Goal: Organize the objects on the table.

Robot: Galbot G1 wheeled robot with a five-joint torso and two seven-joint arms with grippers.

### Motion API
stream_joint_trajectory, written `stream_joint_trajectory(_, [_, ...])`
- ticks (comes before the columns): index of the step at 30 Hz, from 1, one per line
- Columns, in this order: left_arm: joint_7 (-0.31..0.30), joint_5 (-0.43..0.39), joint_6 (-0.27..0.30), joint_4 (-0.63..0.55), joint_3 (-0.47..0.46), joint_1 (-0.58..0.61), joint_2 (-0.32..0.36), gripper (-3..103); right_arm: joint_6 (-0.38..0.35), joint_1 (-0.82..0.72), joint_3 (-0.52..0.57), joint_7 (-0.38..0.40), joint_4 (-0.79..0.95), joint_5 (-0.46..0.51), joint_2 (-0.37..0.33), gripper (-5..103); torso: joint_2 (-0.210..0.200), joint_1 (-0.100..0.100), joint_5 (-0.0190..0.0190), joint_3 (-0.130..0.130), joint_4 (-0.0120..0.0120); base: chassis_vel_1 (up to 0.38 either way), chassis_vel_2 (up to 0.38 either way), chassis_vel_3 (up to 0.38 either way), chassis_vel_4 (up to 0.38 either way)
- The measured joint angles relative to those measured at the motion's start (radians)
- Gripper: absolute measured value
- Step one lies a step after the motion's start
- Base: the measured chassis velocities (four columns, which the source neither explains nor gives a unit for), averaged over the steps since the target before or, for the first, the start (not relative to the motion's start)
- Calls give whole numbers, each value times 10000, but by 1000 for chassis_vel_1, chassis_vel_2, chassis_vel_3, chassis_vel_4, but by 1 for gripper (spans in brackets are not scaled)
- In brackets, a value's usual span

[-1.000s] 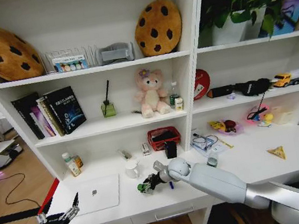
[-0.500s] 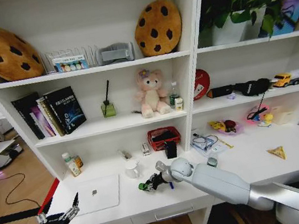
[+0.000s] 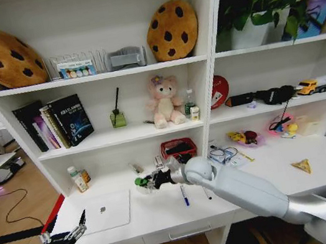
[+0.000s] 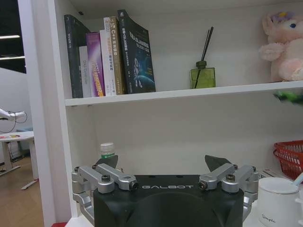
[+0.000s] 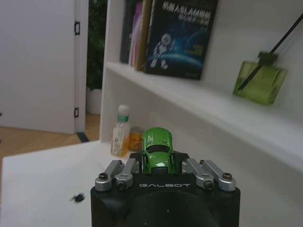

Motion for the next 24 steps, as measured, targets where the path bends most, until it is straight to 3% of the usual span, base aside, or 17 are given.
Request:
stream_joint_trajectory(1, [0, 0, 0, 0, 0, 0, 0, 100, 0, 0, 0, 0, 0, 0, 0, 33, 0, 0, 0, 0, 0, 0, 0, 0, 0])
stream_joint_trajectory(3, [8, 0, 0, 0, 2, 0, 0, 100, 188, 761, 577, 332, -825, 84, 833, 33, 0, 0, -2, 0, 1, 0, 0, 0, 0])
stream_joint_trajectory(6, [4, 0, 0, 0, 1, 0, 0, 100, 279, 1092, 794, 384, -1406, -18, 1214, 33, 0, 0, -2, 0, 3, 0, 0, 0, 0])
stream_joint_trajectory(9, [3, 0, -1, 0, 1, 0, 0, 100, 298, 1871, 1354, 793, -3385, -579, 2174, 33, 0, 2, -1, 1, 0, 0, 0, 0, 0])
stream_joint_trajectory(13, [3, 0, -1, 0, 1, 0, 0, 100, -79, 2067, 1529, 1486, -4014, -706, 2437, 33, -1, 2, -1, 1, -1, 0, 0, 0, 0])
stream_joint_trajectory(15, [3, 0, 0, 0, 1, 0, 1, 100, -430, 2125, 1613, 2406, -4496, -427, 2628, 33, -1, 1, 0, 1, -2, 0, 0, 0, 0])
stream_joint_trajectory(18, [3, 0, -1, 0, 1, 0, 0, 100, -750, 2114, 1722, 3002, -4828, 93, 2743, 33, 0, 1, 0, 1, -2, 0, 0, 0, 0])
stream_joint_trajectory(24, [1, 0, 0, 0, 1, 0, 0, 100, -795, 2084, 1856, 3373, -5627, 834, 2893, 33, 0, 1, 1, 1, -2, 0, 0, 0, 0])
